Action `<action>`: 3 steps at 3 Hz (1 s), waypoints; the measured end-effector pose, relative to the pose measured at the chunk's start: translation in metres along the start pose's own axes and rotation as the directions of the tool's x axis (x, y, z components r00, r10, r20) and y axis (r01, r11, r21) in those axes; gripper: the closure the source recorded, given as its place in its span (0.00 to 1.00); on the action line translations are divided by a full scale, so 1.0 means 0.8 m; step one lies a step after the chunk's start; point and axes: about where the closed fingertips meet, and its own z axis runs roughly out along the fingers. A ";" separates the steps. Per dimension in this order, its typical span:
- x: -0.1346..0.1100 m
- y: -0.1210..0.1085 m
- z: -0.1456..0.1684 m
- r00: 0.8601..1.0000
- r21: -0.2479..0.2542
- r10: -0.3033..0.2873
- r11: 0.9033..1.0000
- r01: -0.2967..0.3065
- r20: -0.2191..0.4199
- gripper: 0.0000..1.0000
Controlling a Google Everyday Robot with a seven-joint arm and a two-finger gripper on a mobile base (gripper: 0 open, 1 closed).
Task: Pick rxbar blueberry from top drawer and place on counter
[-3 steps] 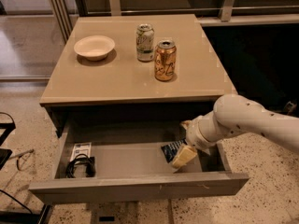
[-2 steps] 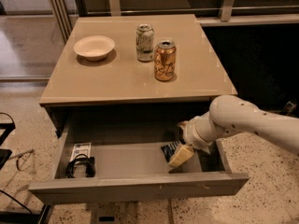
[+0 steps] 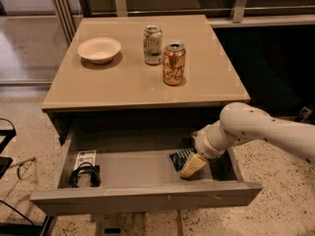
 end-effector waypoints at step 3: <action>0.012 -0.003 -0.004 0.999 -0.020 0.012 1.000 -0.013 -0.047 0.74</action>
Offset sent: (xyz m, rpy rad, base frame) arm -0.0003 -0.0160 -0.0147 -0.0633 0.0552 -0.0001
